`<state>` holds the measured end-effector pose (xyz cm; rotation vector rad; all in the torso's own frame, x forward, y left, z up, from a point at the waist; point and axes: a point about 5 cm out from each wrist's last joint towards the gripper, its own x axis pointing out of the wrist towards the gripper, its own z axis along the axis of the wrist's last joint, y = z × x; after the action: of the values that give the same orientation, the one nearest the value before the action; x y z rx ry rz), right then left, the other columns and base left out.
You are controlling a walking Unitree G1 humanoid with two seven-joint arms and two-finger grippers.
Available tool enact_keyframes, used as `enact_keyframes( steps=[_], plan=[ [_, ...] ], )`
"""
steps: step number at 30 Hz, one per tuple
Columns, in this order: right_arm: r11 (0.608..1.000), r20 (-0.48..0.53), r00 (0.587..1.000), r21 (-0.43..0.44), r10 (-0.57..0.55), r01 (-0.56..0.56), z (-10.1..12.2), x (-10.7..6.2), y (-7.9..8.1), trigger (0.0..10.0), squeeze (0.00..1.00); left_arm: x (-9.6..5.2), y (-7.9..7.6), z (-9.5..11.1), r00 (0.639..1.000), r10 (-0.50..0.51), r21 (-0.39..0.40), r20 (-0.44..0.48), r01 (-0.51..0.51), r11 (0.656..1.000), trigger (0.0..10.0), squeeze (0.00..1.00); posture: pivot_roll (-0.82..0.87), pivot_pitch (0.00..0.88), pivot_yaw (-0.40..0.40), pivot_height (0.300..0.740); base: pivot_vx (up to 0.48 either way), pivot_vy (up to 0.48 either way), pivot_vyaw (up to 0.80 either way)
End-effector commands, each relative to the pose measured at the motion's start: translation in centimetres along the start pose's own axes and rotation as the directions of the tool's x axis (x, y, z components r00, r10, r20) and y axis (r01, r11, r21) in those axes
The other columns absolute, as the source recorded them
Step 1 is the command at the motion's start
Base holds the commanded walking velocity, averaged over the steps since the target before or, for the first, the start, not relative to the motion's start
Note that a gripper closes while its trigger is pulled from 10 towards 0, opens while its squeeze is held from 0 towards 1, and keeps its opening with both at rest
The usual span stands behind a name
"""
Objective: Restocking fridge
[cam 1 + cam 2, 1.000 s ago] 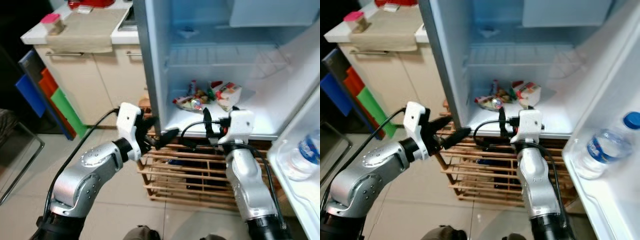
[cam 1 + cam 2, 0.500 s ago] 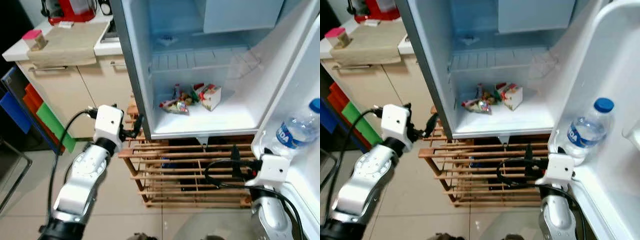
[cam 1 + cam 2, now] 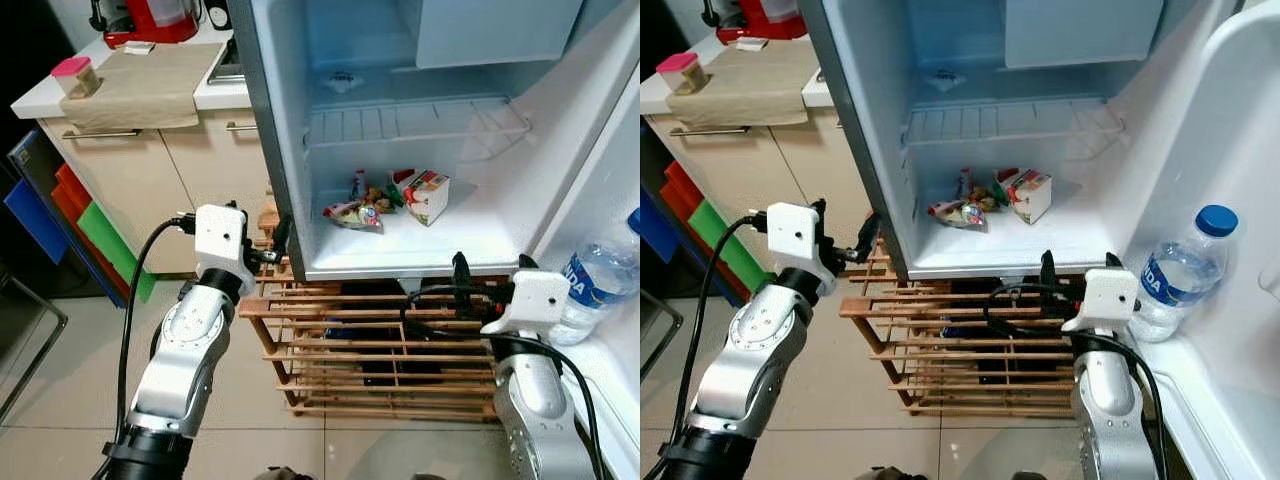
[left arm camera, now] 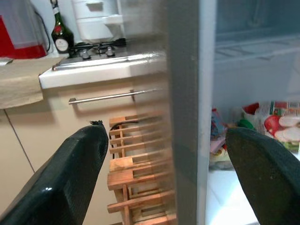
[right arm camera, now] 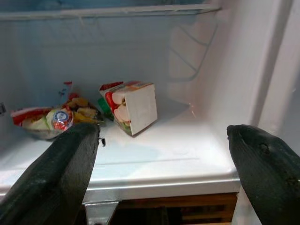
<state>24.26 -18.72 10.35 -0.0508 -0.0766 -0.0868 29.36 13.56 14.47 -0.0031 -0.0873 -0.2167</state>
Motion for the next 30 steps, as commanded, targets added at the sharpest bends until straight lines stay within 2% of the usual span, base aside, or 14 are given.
enact_keyframes(
  steps=[1, 13, 16, 17, 19, 21, 22, 24, 25, 26, 27, 28, 29, 30],
  plan=[
    [1.000, -0.015, 1.000, 0.010, 0.011, -0.010, 0.0, 0.4, 0.1, 10.0, 0.00, 0.0, 0.5, -0.5, 1.000, 0.011, -0.029, -0.028, -0.011, 1.000, 10.0, 0.00, -0.12, 0.000, 0.114, 0.740, -0.330, 0.000, 0.00],
    [0.999, -0.026, 0.999, -0.002, 0.043, -0.043, 0.0, 0.6, 0.6, 10.0, 0.00, 0.9, 0.2, -0.8, 0.999, -0.015, -0.081, -0.047, 0.011, 0.997, 10.0, 0.00, -0.13, 0.000, 0.111, 0.740, -0.326, 0.000, 0.00],
    [0.999, -0.058, 0.997, -0.013, 0.045, -0.045, -0.8, 0.0, 0.4, 10.0, 0.00, 0.9, 0.3, -1.0, 0.998, -0.015, -0.086, -0.053, 0.011, 0.996, 10.0, 0.00, -0.13, 0.000, 0.109, 0.740, 0.000, 0.000, 0.00],
    [0.999, -0.086, 0.996, -0.036, 0.028, -0.031, -1.6, -0.7, -0.2, 10.0, 0.00, 1.0, 0.3, -1.1, 0.998, -0.013, -0.092, -0.057, 0.007, 0.996, 10.0, 0.00, -0.13, 0.000, 0.101, 0.740, 0.000, 0.000, 0.00],
    [0.999, -0.091, 0.996, -0.041, 0.023, -0.027, -1.7, -0.9, -0.4, 10.0, 0.00, 1.0, 0.3, -1.1, 0.998, -0.012, -0.094, -0.058, 0.007, 0.996, 10.0, 0.00, -0.13, 0.000, 0.101, 0.740, 0.000, 0.000, 0.00],
    [0.999, -0.162, 0.987, -0.051, 0.010, -0.019, -3.4, -2.2, -1.4, 10.0, 0.00, 1.1, 0.4, -1.4, 0.997, -0.018, -0.085, -0.075, 0.012, 0.996, 10.0, 0.00, -0.13, 0.000, 0.101, 0.740, 0.000, 0.000, 0.00],
    [0.999, -0.162, 0.987, -0.051, 0.010, -0.019, -3.4, -2.2, -1.4, 10.0, 0.00, 1.1, 0.4, -1.4, 0.997, -0.018, -0.085, -0.075, 0.012, 0.996, 10.0, 0.00, -0.13, 0.000, 0.101, 0.740, 0.000, 0.000, 0.00],
    [0.989, -0.383, 0.924, -0.136, -0.002, -0.054, -7.6, -5.1, -3.1, 10.0, 0.00, 1.5, 0.9, -2.3, 0.993, -0.022, -0.071, -0.118, 0.014, 0.997, 10.0, 0.00, -0.15, 0.000, 0.110, 0.740, 0.000, 0.000, 0.00],
    [0.989, -0.383, 0.924, -0.136, -0.002, -0.054, -7.6, -5.1, -3.1, 10.0, 0.00, 1.5, 0.9, -2.3, 0.993, -0.022, -0.071, -0.118, 0.014, 0.997, 10.0, 0.00, -0.15, 0.000, 0.110, 0.740, 0.000, 0.000, 0.00],
    [0.978, -0.522, 0.850, -0.203, -0.073, -0.041, -9.9, -7.0, -4.6, 10.0, 0.00, 1.7, 1.1, -2.6, 0.990, -0.023, -0.062, -0.142, 0.014, 0.998, 10.0, 0.00, -0.16, 0.000, 0.114, 0.740, 0.000, 0.000, 0.00],
    [0.966, -0.590, 0.794, -0.257, -0.148, -0.011, -11.1, -8.2, -6.0, 10.0, 0.00, 1.9, 1.2, -2.6, 0.989, -0.024, -0.061, -0.146, 0.015, 0.998, 10.0, 0.00, -0.16, 0.000, 0.114, 0.740, 0.000, 0.000, 0.00],
    [0.966, -0.590, 0.794, -0.257, -0.148, -0.011, -11.1, -8.2, -6.0, 10.0, 0.00, 1.9, 1.2, -2.6, 0.989, -0.024, -0.061, -0.146, 0.015, 0.998, 10.0, 0.00, -0.16, 0.000, 0.114, 0.740, 0.000, 0.000, 0.00],
    [0.956, -0.628, 0.753, -0.295, -0.199, 0.007, -11.9, -9.0, -6.9, 10.0, 0.00, 2.0, 1.3, -2.7, 0.989, -0.024, -0.061, -0.147, 0.016, 0.998, 10.0, 0.00, -0.16, 0.000, 0.114, 0.740, 0.000, 0.000, 0.00],
    [0.937, -0.665, 0.690, -0.345, -0.287, 0.057, -12.7, -10.0, -8.5, 10.0, 0.00, 2.1, 1.2, -2.8, 0.987, -0.033, -0.052, -0.156, 0.025, 0.998, 10.0, 0.00, -0.16, 0.000, 0.120, 0.740, 0.000, 0.000, 0.00]
  ],
)
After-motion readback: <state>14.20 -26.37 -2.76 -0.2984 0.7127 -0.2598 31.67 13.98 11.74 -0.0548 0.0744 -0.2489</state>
